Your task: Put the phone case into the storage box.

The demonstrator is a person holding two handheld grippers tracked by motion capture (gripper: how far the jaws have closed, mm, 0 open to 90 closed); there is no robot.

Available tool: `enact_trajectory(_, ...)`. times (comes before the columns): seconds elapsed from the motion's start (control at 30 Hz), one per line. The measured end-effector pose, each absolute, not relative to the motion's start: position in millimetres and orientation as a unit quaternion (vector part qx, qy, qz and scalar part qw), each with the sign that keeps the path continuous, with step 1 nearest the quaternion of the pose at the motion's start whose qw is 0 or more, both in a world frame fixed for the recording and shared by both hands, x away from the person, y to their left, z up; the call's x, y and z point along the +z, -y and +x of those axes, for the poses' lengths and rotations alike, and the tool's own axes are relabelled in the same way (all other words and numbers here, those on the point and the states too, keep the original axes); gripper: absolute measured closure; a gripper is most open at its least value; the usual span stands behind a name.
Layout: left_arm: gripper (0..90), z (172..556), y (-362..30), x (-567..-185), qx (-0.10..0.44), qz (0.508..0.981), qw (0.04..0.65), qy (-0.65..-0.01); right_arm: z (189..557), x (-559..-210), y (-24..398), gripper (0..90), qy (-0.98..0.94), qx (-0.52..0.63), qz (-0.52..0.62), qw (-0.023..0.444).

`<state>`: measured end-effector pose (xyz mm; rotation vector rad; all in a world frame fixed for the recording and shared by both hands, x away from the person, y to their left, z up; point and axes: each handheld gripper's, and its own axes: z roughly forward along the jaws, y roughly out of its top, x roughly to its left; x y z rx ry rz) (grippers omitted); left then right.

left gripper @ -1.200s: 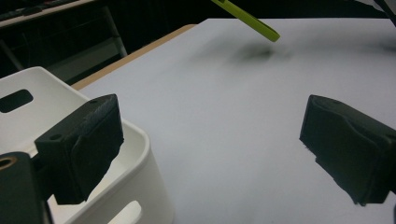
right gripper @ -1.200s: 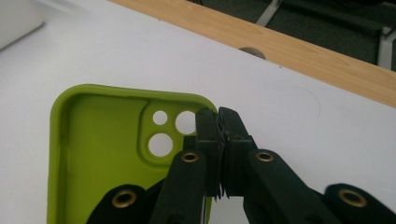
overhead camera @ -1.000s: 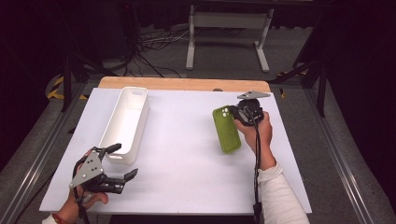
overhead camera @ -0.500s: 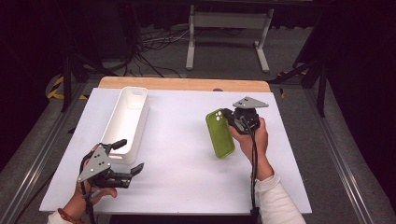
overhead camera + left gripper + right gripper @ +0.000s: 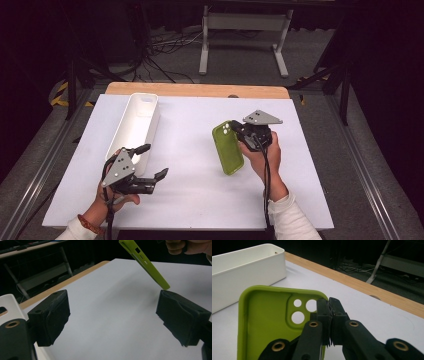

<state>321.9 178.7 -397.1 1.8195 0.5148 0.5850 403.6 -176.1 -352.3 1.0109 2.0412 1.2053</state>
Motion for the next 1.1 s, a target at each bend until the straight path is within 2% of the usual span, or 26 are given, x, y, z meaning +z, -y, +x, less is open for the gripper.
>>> enact_trajectory(0.23, 12.5, 329.0, -162.9, -392.3, 0.242, 0.769, 0.551, -0.214, 392.6, -354.2, 167.5, 88.3, -0.754, 0.462, 0.364, 0.29)
enact_trajectory(0.63, 14.0, 339.9, -128.9, -391.3, 0.197, 0.778, 0.559, -0.21, 378.9, -362.4, 140.6, 88.2, -0.767, 0.465, 0.331, 0.294)
enact_trajectory(0.8, 17.9, 342.6, -118.7, -390.5, 0.197, 0.774, 0.564, -0.21, 375.9, -365.4, 136.5, 88.2, -0.766, 0.467, 0.325, 0.299)
enact_trajectory(1.03, 23.7, 350.7, -109.0, -391.8, 0.168, 0.773, 0.571, -0.219, 373.2, -367.2, 132.8, 88.1, -0.764, 0.471, 0.317, 0.306)
enact_trajectory(1.1, 28.8, 352.3, -106.3, -391.9, 0.166, 0.77, 0.572, -0.227, 371.6, -368.2, 131.5, 88.1, -0.763, 0.473, 0.315, 0.309)
